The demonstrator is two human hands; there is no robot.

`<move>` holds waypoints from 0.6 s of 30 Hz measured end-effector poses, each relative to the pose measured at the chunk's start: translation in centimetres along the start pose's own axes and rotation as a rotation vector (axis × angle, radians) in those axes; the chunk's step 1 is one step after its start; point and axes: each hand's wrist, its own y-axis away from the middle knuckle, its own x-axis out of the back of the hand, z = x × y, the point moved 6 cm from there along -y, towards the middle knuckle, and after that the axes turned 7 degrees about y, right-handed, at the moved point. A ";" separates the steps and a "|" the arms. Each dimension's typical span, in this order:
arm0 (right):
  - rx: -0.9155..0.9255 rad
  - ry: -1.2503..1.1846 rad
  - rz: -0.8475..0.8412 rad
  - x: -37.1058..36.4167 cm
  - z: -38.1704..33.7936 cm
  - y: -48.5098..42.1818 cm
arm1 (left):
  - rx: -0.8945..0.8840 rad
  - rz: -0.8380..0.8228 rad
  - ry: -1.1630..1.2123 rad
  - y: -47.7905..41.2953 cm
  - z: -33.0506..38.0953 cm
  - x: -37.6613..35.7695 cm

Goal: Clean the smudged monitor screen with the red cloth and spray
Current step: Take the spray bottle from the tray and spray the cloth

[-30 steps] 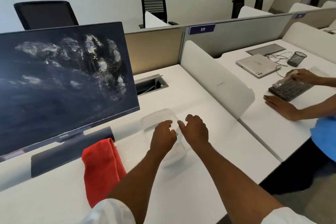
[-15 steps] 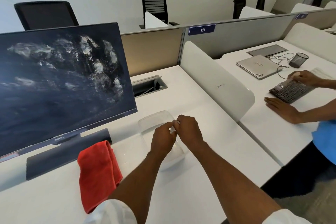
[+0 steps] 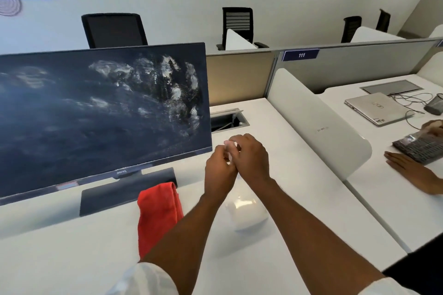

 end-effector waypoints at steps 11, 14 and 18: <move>0.210 -0.268 -0.163 -5.6 -11.0 1.0 | 0.023 0.196 -0.021 1.0 -3.1 12.9; 0.195 -0.370 -0.358 -8.3 -12.8 2.5 | 0.085 0.214 -0.028 1.7 -4.7 15.8; 0.135 -0.432 -0.626 -11.8 -13.4 5.0 | 0.219 0.156 -0.061 3.1 -7.2 18.0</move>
